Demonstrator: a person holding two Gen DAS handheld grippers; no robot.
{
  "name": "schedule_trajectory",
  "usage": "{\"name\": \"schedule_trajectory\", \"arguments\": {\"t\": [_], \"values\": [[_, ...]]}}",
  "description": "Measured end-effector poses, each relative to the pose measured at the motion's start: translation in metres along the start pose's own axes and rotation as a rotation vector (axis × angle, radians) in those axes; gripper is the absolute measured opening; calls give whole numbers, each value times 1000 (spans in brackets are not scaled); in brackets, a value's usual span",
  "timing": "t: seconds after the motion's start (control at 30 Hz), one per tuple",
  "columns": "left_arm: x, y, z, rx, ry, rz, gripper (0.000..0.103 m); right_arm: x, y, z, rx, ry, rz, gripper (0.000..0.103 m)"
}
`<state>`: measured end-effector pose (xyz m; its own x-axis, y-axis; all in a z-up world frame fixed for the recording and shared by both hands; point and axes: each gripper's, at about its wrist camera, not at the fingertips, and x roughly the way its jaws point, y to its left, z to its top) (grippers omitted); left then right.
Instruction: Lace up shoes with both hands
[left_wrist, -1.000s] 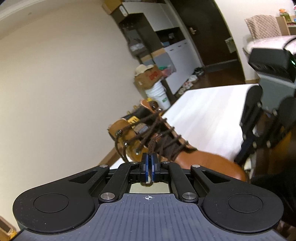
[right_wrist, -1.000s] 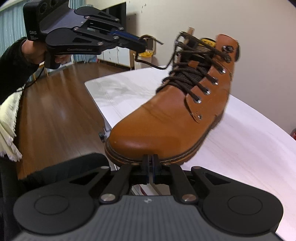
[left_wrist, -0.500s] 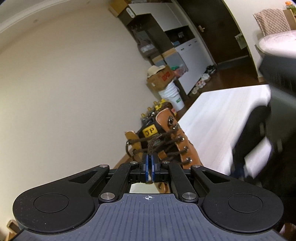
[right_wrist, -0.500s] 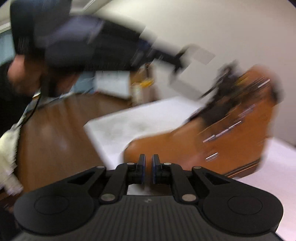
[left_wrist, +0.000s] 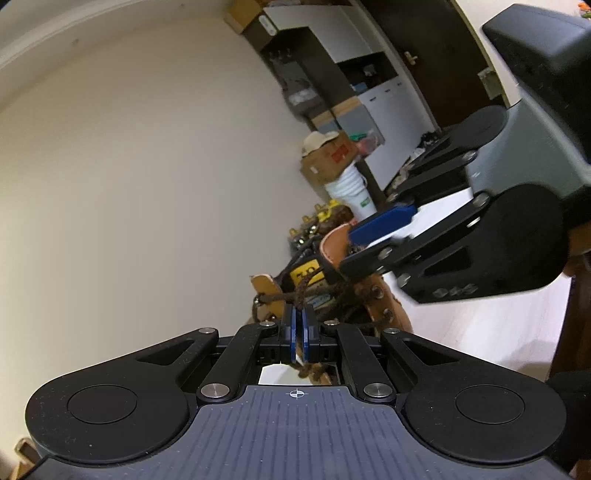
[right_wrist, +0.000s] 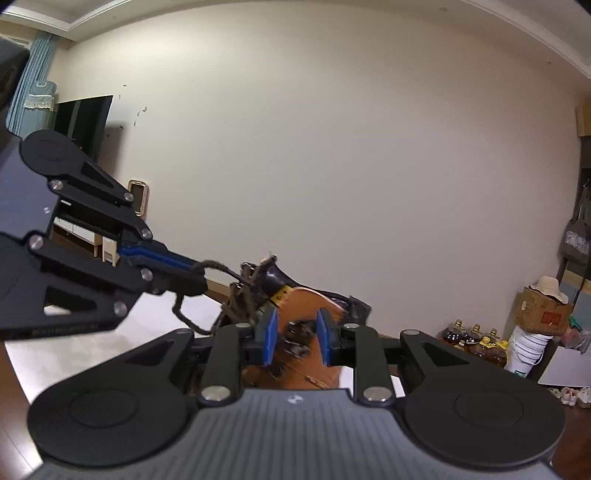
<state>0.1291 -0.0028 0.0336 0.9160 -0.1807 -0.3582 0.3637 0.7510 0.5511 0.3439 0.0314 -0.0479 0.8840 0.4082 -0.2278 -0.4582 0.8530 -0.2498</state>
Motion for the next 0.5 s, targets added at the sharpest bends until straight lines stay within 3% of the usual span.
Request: {"name": "schedule_trajectory", "arguments": {"t": [0.07, 0.2, 0.33, 0.5], "values": [[-1, -2, 0, 9, -2, -6, 4, 1, 3, -1, -17, -2, -55, 25], [1, -4, 3, 18, -12, -4, 4, -7, -1, -7, -2, -9, -63, 33], [6, -12, 8, 46, -9, 12, 4, -21, -6, -12, 19, -25, -106, 30], [11, -25, 9, 90, 6, 15, 4, -28, -25, -22, 123, 5, -88, 30]]}}
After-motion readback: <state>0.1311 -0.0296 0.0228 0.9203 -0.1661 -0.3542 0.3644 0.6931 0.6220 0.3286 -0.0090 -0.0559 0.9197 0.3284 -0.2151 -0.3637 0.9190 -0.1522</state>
